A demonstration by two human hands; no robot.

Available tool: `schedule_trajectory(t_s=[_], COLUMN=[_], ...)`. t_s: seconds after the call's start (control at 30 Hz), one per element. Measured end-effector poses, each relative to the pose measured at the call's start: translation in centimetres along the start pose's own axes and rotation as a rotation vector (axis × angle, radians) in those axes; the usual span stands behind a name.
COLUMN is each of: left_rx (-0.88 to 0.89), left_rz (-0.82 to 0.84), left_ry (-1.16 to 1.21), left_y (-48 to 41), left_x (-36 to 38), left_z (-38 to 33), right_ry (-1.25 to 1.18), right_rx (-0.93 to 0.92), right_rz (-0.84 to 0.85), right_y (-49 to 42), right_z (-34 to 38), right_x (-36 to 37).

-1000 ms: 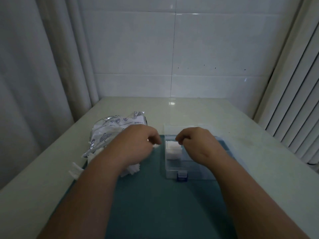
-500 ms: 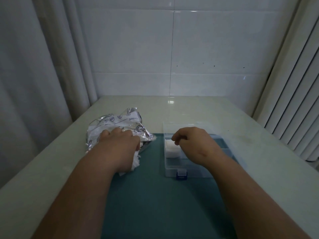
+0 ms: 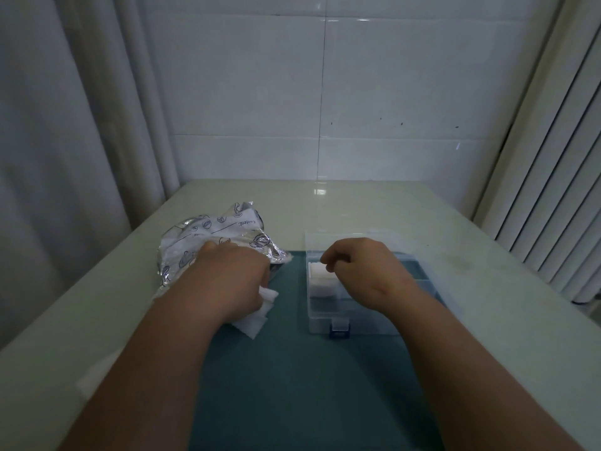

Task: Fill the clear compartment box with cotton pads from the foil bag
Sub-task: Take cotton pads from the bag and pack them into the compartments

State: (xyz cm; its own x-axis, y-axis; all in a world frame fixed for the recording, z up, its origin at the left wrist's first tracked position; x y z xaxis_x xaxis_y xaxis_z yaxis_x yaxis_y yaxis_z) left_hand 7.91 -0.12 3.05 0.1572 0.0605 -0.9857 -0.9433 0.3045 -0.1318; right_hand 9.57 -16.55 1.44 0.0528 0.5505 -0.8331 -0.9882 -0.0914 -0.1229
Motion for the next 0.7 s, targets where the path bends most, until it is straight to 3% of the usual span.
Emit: schedule_trajectory(t_s=[0.17,0.33,0.53,0.7], left_rx=[-0.007,-0.025,-0.128,-0.240], left_rz=[-0.122,-0.189,-0.257,-0.325], left_ry=[0.406,0.646,0.857,1.118], left_y=[0.0,-0.4,-1.0,-1.4], left_x=[-1.4,-1.8,-0.8,0.1], left_z=[0.6,0.9,1.6,2.0], right_ry=[-0.023,-0.048,-0.454,-0.440], right_rx=[-0.012,-0.018,-0.061,-0.043], right_rz=[-0.027,-0.039,-0.027,0.008], right_y=[0.0,0.0,0.4,0.4], right_z=[0.0,0.1,1.0,1.3], right_x=[-0.4,-0.4,-0.5,0.4])
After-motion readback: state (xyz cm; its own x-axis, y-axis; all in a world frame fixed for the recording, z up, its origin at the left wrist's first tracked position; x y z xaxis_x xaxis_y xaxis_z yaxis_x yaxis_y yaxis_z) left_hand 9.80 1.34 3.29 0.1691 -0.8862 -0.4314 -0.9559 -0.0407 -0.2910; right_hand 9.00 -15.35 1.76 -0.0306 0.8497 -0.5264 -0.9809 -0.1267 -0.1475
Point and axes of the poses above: each hand's wrist, its own y-axis away from the middle knuckle, its own x-axis out of the palm, z = x × y, the point moved 9 cm from there along -y, towards the middle knuckle, and after that the axes turned 3 degrees about y, right-handed, at the moved point
